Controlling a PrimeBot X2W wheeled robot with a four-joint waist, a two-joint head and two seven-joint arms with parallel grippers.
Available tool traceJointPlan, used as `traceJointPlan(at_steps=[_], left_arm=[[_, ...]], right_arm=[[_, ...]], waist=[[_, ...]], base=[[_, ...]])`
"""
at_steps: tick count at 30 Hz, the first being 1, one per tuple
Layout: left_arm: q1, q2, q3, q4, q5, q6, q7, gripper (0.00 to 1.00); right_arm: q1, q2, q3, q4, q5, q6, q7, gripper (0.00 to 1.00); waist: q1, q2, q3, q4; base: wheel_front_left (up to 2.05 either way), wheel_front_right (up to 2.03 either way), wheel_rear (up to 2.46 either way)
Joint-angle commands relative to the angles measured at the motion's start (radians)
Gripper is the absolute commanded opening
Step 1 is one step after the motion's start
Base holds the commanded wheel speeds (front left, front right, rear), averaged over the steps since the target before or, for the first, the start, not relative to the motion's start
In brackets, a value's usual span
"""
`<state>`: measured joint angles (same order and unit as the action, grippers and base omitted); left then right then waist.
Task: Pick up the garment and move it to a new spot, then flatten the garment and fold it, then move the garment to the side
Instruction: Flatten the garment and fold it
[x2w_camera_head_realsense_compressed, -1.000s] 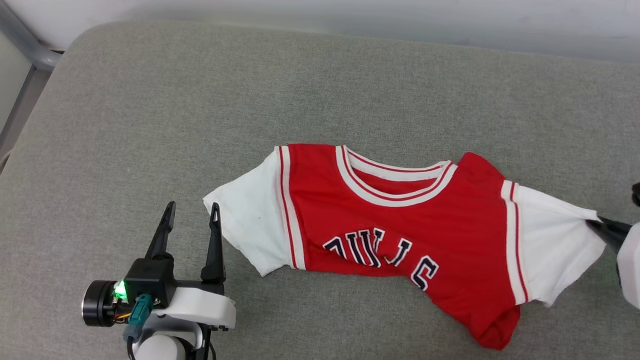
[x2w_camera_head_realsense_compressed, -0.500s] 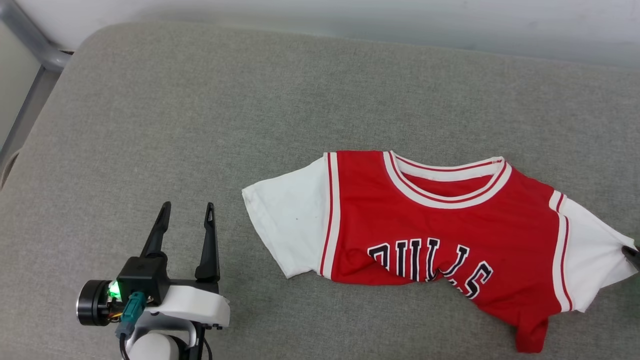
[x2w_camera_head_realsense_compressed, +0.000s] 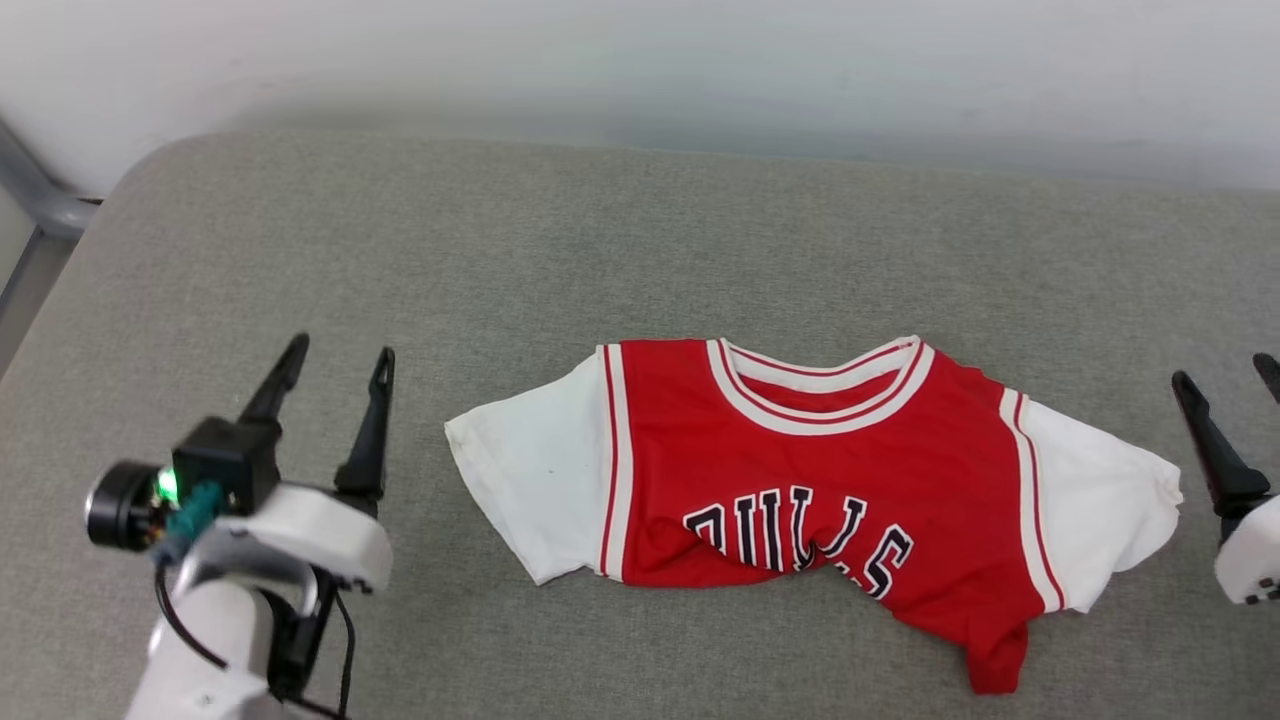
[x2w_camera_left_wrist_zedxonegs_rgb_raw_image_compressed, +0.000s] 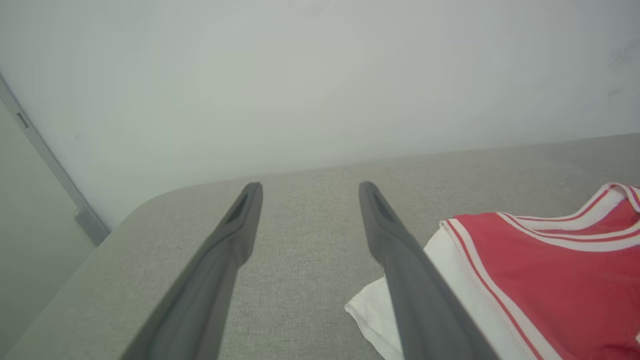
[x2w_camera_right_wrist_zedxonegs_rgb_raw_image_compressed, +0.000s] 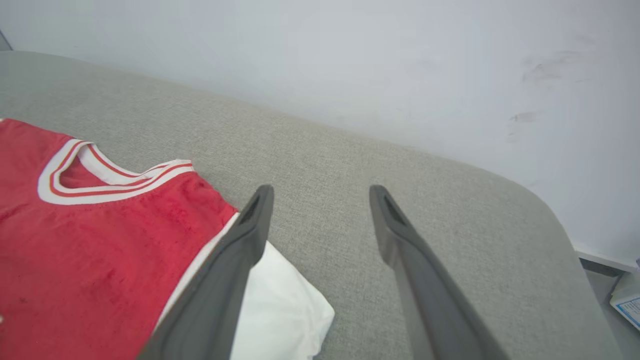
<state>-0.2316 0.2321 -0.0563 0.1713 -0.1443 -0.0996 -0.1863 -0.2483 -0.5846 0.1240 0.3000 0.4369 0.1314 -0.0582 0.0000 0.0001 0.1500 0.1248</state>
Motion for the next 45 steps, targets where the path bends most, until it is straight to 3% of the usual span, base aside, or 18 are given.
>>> traceJointPlan(at_steps=[1, 8, 14, 17, 20, 22, 24, 29, 42, 43, 44, 45], left_arm=[[-0.034, 0.017, -0.007, 0.001, -0.016, -0.009, 0.026, 1.0], [-0.178, 0.121, -0.066, 0.004, -0.139, -0.028, 0.247, 1.0], [-0.264, 0.22, -0.197, 0.014, -0.311, -0.029, 0.484, 1.0], [-0.304, 0.286, -0.287, 0.024, -0.385, -0.029, 0.633, 1.0], [-0.33, 0.317, -0.329, 0.025, -0.434, -0.029, 0.701, 1.0], [-0.372, 0.377, -0.429, 0.036, -0.502, -0.029, 0.83, 1.0], [-0.394, 0.394, -0.467, 0.049, -0.53, -0.03, 0.876, 1.0], [-0.439, 0.425, -0.552, 0.1, -0.573, -0.03, 0.94, 1.0], [-0.454, 0.423, -0.764, 0.265, -0.656, -0.03, 0.961, 1.0], [-0.454, 0.423, -0.778, 0.265, -0.664, -0.03, 0.952, 0.43], [-0.456, 0.423, -0.782, 0.266, -0.674, -0.03, 0.933, 0.0], [-0.458, 0.423, -0.785, 0.27, -0.68, -0.03, 0.912, 0.0]], right_arm=[[0.024, 0.035, -0.027, -0.031, -0.025, -0.001, -0.01, 1.0], [0.128, 0.199, -0.135, -0.238, -0.154, -0.001, -0.012, 1.0], [0.202, 0.312, -0.17, -0.355, -0.221, -0.001, 0.005, 1.0], [0.215, 0.327, -0.169, -0.364, -0.232, -0.001, 0.005, 1.0], [0.217, 0.331, -0.164, -0.365, -0.233, -0.001, 0.003, 1.0], [0.2, 0.334, -0.154, -0.363, -0.226, -0.001, -0.003, 1.0], [0.187, 0.33, -0.149, -0.357, -0.222, -0.001, -0.007, 1.0], [0.159, 0.322, -0.135, -0.346, -0.215, -0.001, -0.016, 1.0], [0.123, 0.317, -0.125, -0.316, -0.203, -0.001, -0.039, 1.0], [0.123, 0.316, -0.126, -0.314, -0.203, -0.001, -0.039, 1.0], [0.124, 0.316, -0.128, -0.312, -0.204, -0.001, -0.04, 1.0], [0.124, 0.315, -0.13, -0.31, -0.202, -0.001, -0.041, 1.0]], waist=[[0.0, -0.0001, -0.005, -0.011], [0.0, -0.0001, 0.01, -0.039], [0.0, -0.0001, 0.039, -0.061], [0.0, -0.0001, 0.054, -0.073], [0.0, -0.0001, 0.065, -0.081], [0.0, -0.0001, 0.09, -0.098], [0.0, -0.0001, 0.103, -0.106], [0.0, -0.0001, 0.141, -0.128], [0.0, -0.0001, 0.189, -0.161], [0.0, -0.0001, 0.188, -0.162], [0.0, -0.0001, 0.185, -0.162], [0.0, -0.0001, 0.181, -0.162]], base=[[0.0, 0.0, 0.0], [0.0, 0.0, 0.0], [0.0, 0.0, 0.0], [0.0, 0.0, 0.0], [0.0, 0.0, 0.0], [0.0, 0.0, 0.0], [0.0, 0.0, 0.0], [0.0, 0.0, 0.0], [0.0, 0.0, 0.0], [0.0, 0.0, 0.0], [0.0, 0.0, 0.0], [0.0, 0.0, 0.0]])
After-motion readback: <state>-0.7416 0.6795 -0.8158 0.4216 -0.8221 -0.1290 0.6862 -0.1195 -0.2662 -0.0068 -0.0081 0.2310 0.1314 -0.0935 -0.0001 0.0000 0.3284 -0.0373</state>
